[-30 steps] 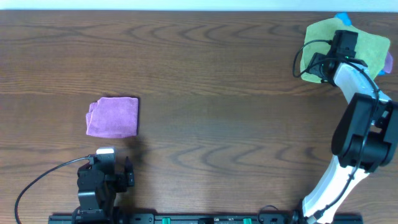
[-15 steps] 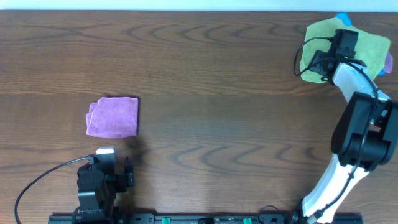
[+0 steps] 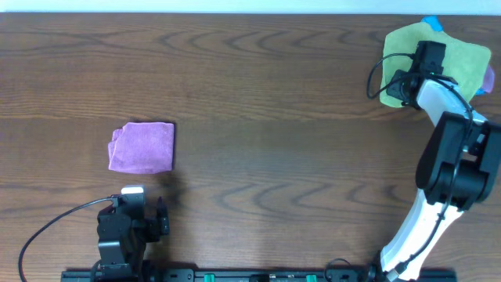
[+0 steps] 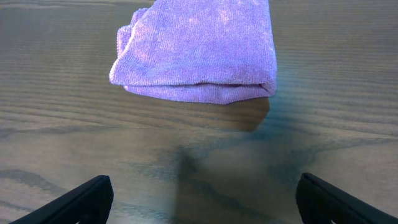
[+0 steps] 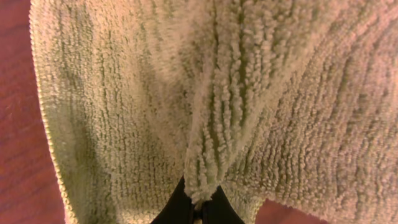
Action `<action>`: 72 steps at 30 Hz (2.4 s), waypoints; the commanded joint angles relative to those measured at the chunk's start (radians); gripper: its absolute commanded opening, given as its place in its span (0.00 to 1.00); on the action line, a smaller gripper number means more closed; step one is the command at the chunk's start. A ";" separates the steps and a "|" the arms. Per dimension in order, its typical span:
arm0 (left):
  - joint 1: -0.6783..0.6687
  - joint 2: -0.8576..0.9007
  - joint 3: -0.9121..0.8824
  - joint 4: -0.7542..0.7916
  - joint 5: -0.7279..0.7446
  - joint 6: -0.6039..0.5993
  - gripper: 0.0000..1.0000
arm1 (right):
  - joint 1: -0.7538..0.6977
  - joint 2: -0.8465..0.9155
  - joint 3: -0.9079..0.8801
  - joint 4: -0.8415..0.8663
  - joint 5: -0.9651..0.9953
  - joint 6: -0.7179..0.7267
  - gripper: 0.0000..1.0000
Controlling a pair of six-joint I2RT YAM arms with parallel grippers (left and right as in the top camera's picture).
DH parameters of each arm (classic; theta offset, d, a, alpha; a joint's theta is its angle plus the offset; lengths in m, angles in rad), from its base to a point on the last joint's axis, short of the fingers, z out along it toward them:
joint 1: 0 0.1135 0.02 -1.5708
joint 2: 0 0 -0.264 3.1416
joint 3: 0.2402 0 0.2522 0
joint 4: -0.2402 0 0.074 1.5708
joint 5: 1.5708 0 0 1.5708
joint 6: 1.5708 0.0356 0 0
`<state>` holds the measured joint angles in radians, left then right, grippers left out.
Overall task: Fold the cloth
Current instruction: 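Lower the right gripper onto the green cloth and grasp its edge, then lift the green cloth and drag it to the table center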
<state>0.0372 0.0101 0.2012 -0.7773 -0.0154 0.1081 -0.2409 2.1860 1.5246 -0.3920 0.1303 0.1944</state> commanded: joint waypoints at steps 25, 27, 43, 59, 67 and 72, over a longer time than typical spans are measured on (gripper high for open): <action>-0.004 -0.006 -0.023 -0.033 -0.014 0.000 0.95 | 0.306 -0.206 0.078 -0.389 -0.012 0.023 0.01; -0.004 -0.006 -0.023 -0.033 -0.014 0.000 0.95 | 0.351 -0.206 0.078 -0.405 -0.015 0.023 0.01; -0.004 -0.006 -0.023 -0.033 -0.014 0.000 0.95 | 0.706 -0.206 0.078 -0.438 -0.066 0.037 0.01; -0.004 -0.006 -0.023 -0.033 -0.014 0.000 0.95 | 0.923 -0.204 0.078 -0.406 -0.089 0.037 0.18; -0.004 -0.006 -0.023 -0.033 -0.014 0.000 0.95 | 0.929 -0.222 0.079 -0.465 -0.087 0.067 0.99; -0.004 -0.006 -0.023 -0.033 -0.014 0.000 0.95 | 0.928 -0.367 0.079 -0.561 -0.094 0.136 0.99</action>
<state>0.0372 0.0101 0.2012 -0.7773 -0.0154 0.1085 0.6842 1.9350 1.5890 -0.9363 0.0391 0.2787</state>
